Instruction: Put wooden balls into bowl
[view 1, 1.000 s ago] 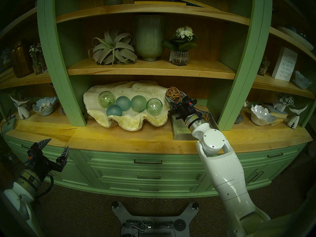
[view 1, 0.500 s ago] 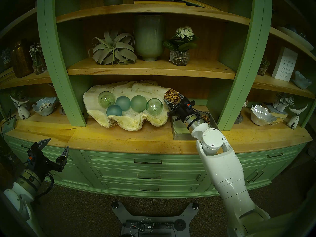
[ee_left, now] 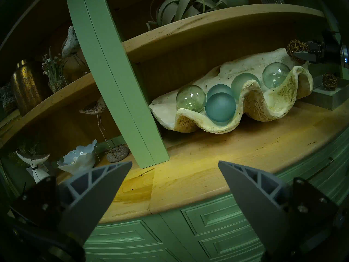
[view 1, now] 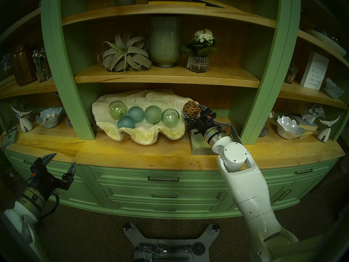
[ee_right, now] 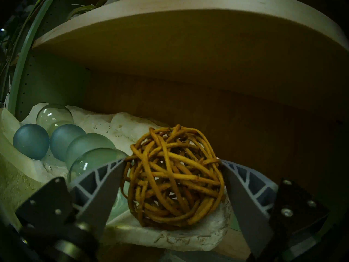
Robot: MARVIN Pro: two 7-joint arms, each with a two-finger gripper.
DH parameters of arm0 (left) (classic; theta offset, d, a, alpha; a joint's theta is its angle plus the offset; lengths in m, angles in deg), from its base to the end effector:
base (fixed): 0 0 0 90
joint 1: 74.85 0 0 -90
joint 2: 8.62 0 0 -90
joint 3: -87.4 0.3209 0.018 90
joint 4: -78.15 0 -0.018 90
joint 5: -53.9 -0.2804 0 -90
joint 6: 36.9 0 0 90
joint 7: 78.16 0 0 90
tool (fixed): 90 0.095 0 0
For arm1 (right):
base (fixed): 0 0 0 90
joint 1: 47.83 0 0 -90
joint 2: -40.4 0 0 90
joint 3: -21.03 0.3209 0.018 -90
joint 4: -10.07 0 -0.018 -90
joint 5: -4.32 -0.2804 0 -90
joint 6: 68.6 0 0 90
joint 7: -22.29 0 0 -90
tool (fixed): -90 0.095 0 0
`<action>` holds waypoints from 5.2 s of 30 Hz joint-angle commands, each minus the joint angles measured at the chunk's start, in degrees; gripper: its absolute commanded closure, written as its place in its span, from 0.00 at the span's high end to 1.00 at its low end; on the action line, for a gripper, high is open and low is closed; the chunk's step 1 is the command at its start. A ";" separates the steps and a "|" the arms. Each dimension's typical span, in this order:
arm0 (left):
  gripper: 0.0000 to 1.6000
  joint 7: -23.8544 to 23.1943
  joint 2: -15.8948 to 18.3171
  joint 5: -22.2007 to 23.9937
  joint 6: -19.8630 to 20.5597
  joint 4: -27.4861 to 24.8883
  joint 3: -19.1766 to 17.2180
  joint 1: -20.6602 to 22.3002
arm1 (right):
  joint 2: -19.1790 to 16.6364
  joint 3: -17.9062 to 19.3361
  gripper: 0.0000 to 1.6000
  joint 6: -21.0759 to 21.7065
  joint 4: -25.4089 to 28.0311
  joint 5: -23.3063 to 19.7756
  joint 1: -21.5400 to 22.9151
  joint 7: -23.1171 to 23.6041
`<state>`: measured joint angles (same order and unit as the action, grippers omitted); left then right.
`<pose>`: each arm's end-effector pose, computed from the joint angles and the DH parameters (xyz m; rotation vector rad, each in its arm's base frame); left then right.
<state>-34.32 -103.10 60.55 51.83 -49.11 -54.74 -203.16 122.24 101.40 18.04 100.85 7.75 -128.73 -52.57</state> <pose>0.1035 0.1844 -0.2512 -2.1793 0.4119 -1.8889 0.4293 0.0422 -0.2750 -1.8578 -0.6961 -2.2687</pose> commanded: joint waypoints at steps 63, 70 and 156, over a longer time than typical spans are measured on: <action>1.00 -0.07 0.07 0.31 -0.20 -1.36 -0.14 0.19 | 3.59 14.11 1.00 6.63 7.78 -3.97 -9.42 -14.63; 1.00 -0.07 0.07 0.31 -0.21 -1.35 -0.14 0.19 | 3.53 13.88 1.00 10.44 6.89 -5.71 -6.36 -14.04; 1.00 -0.08 -0.02 0.35 -0.13 -1.53 -0.18 0.14 | 6.18 11.80 0.19 23.57 -4.42 -5.41 2.03 -20.53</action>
<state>-34.38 -103.12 60.53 51.84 -49.12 -54.75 -203.15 128.63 113.08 42.19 95.05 2.37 -128.56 -73.17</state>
